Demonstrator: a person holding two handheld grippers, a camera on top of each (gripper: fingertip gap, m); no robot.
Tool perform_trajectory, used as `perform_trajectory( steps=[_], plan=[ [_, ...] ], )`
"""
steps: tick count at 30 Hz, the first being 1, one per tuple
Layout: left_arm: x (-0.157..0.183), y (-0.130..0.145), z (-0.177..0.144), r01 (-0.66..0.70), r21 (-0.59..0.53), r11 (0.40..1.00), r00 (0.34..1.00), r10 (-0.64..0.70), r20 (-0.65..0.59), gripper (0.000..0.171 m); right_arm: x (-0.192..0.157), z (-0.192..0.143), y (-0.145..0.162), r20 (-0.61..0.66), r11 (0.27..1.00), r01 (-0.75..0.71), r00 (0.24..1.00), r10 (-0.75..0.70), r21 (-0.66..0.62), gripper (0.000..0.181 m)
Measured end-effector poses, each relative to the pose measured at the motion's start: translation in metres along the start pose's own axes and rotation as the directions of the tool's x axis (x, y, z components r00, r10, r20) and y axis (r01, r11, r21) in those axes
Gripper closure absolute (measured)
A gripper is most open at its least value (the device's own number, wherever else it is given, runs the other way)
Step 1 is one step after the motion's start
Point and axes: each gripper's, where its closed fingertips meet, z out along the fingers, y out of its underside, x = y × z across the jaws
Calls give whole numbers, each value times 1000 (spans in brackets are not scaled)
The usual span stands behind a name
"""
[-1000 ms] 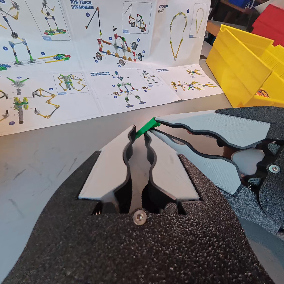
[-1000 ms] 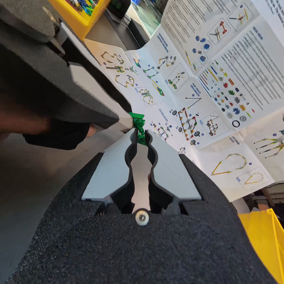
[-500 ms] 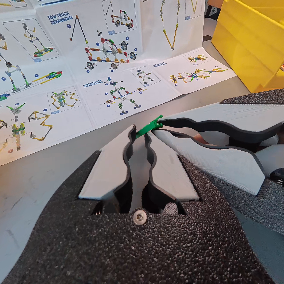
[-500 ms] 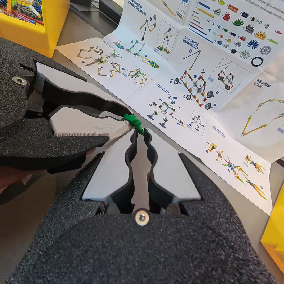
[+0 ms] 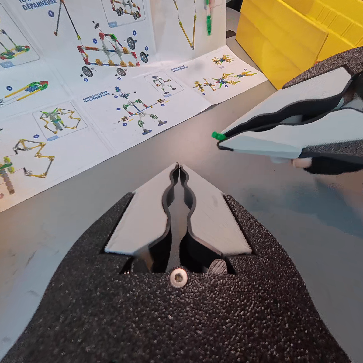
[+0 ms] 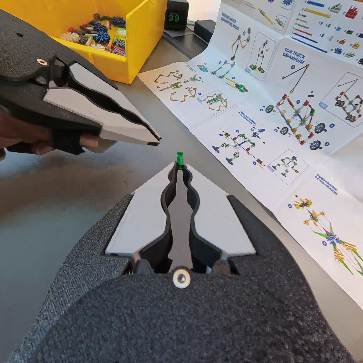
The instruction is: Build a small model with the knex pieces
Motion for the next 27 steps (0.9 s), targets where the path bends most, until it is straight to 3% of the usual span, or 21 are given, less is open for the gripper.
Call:
perform_trajectory(
  steps=[3, 12, 15, 22, 27],
  plan=[
    [5, -16, -13, 31, 53, 998, 995, -26, -93, 171, 6, -17, -6, 17, 998, -42, 999, 42, 52, 177],
    [29, -56, -43, 137, 127, 982, 914, -76, -398, 143, 4, -28, 7, 84, 996, -42, 996, 36, 75, 177],
    [37, -56, -53, 168, 111, 980, 863, -92, -497, 138, -6, -26, 1, 114, 994, 13, 993, -26, 110, 177],
    [42, -32, -49, 123, 113, 986, 849, -46, -527, 133, -34, -16, -21, 143, 952, 213, 958, -247, 222, 177],
    [43, -24, -48, 99, 88, 991, 845, -37, -534, 146, -49, -12, -29, 130, 907, 329, 919, -371, 264, 177]
  ],
)
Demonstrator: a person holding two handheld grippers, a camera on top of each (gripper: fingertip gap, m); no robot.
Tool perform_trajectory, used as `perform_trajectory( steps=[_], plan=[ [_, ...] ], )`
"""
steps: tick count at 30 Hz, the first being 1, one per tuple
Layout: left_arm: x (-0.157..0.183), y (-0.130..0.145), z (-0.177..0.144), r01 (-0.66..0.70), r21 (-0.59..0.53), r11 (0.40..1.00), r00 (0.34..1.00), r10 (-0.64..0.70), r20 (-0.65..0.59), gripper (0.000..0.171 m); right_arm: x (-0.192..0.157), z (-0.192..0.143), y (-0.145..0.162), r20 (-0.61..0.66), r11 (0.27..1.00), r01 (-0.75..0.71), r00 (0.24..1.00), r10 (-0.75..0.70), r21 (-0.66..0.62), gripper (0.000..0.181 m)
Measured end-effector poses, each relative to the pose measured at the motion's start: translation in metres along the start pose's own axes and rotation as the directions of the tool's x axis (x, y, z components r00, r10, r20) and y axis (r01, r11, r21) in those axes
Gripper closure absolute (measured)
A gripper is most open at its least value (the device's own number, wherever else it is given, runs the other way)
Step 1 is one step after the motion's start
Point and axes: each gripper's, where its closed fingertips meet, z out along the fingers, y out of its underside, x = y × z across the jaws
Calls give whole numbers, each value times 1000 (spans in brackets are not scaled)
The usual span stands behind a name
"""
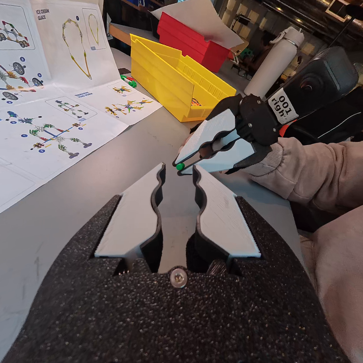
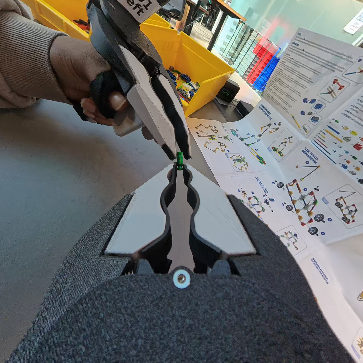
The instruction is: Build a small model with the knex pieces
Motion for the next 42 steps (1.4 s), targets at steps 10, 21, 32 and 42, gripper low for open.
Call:
perform_trajectory(
  steps=[10, 21, 32, 42],
  plan=[
    [6, 1, 2, -57, -8, 998, 998, 57, -11, 168, -1, -3, -2, 8, 998, 11, 1000, -12, 63, 176],
    [-19, -50, -52, -131, 122, 984, 965, 98, 245, 168, 46, -20, 15, -97, 963, -243, 962, 255, 118, 118],
    [-46, -83, -263, -272, 251, 929, 720, 23, 694, 167, 46, -21, 18, -125, 955, -282, 948, 292, 91, 125],
    [-96, -66, -398, -178, -69, 982, 462, 145, 875, 167, 46, -18, 16, -42, 941, -330, 942, 334, 82, 127]
  ],
)
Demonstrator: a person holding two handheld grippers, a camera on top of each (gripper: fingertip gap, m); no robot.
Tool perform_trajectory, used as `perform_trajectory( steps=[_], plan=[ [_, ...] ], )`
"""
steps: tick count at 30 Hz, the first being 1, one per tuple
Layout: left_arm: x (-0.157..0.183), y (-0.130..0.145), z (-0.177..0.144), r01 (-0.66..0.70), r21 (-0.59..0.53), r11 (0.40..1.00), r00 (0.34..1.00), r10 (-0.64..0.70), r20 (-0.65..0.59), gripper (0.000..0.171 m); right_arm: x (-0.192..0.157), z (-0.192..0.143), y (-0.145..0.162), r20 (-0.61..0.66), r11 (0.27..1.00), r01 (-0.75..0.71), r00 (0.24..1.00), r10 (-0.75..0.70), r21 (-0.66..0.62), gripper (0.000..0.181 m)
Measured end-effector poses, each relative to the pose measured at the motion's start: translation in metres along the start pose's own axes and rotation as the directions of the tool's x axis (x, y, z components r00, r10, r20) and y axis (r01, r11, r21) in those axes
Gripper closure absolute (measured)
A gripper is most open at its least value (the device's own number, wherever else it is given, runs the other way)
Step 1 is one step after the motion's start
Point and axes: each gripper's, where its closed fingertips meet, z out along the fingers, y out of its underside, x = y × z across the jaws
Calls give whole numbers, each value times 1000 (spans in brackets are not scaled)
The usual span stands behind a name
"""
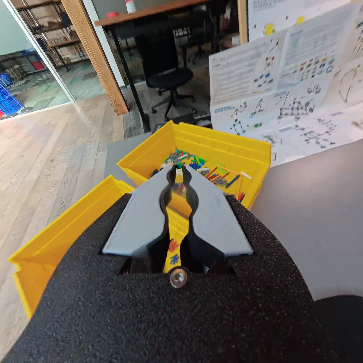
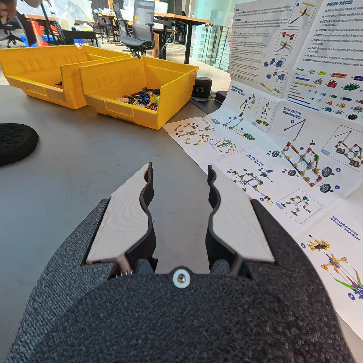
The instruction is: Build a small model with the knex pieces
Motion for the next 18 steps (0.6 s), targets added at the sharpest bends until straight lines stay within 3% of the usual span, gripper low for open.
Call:
perform_trajectory(
  steps=[5, 9, 11, 13, 18],
  plan=[
    [-4, 34, 70, -121, -339, 933, 989, 85, -120, 167, 2, 1, -4, -19, 998, -8, 1000, 9, 59, 129],
    [2, 42, 126, -156, -421, 894, 984, 103, -145, 161, 8, -7, -3, -70, 999, 36, 997, -34, 25, 129],
    [18, 30, 146, -115, -368, 923, 984, 56, -168, 147, 17, -15, 2, -100, 999, 50, 994, -52, -20, 128],
    [44, 6, 155, -63, -239, 969, 977, 11, -212, 144, 27, -27, 5, -108, 997, 49, 993, -56, -60, 131],
    [144, -42, 138, -30, 18, 999, 924, 34, -380, 132, 98, -73, -5, -225, 961, 88, 963, -149, -263, 131]
  ],
)
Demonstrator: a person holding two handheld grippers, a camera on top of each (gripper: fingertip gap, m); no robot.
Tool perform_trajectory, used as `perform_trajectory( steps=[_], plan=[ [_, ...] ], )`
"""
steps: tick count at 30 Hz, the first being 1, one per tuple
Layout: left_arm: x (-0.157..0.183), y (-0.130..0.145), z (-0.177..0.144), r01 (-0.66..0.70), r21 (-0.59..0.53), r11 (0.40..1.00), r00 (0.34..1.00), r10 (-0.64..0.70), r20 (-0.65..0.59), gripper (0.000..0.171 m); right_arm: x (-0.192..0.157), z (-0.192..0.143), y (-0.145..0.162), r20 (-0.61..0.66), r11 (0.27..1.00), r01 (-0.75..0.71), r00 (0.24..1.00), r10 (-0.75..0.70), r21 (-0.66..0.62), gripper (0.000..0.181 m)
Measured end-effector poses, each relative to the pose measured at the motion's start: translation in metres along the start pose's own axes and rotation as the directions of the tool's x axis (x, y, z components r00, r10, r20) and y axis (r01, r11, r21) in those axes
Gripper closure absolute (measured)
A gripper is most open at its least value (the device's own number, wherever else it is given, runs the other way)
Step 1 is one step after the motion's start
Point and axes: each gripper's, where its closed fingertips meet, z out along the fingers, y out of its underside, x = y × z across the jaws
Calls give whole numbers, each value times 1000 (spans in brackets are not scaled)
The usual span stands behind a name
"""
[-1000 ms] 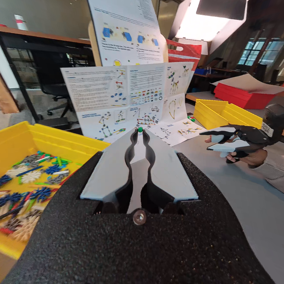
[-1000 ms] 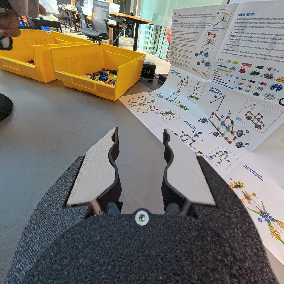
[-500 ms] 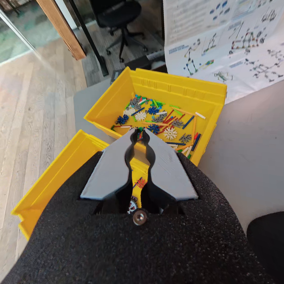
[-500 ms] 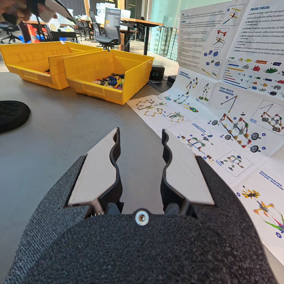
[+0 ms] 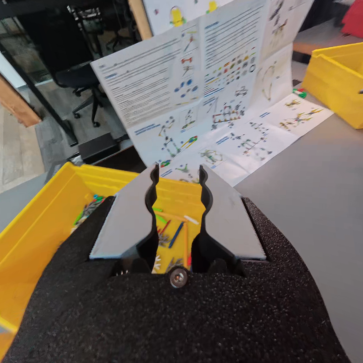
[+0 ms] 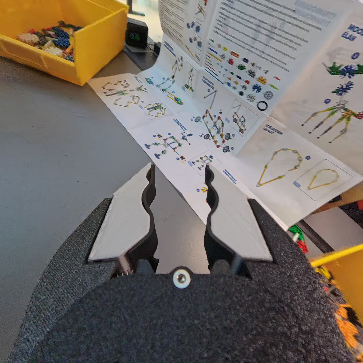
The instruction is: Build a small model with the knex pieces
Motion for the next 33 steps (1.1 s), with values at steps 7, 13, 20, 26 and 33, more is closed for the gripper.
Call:
perform_trajectory(
  steps=[7, 13, 20, 26, 33],
  plan=[
    [177, 12, 34, 149, 103, 983, 918, -100, -383, 129, 154, 10, 43, 25, 851, 38, 999, -29, -524, 119],
    [220, 72, 71, 35, 11, 999, 907, -27, -421, 130, 218, 35, 138, 271, 434, 309, 951, -150, -846, 102],
    [224, 84, 72, -28, 26, 999, 901, 36, -432, 133, 235, 39, 180, 484, 39, 485, 874, -33, -873, 98],
    [226, 87, 72, -5, 16, 1000, 883, 12, -470, 135, 238, 43, 212, 545, -98, 544, 838, 15, -834, 99],
    [223, 87, 70, 8, 18, 1000, 878, 1, -479, 137, 233, 39, 206, 554, -72, 557, 831, 59, -827, 145]
  ],
)
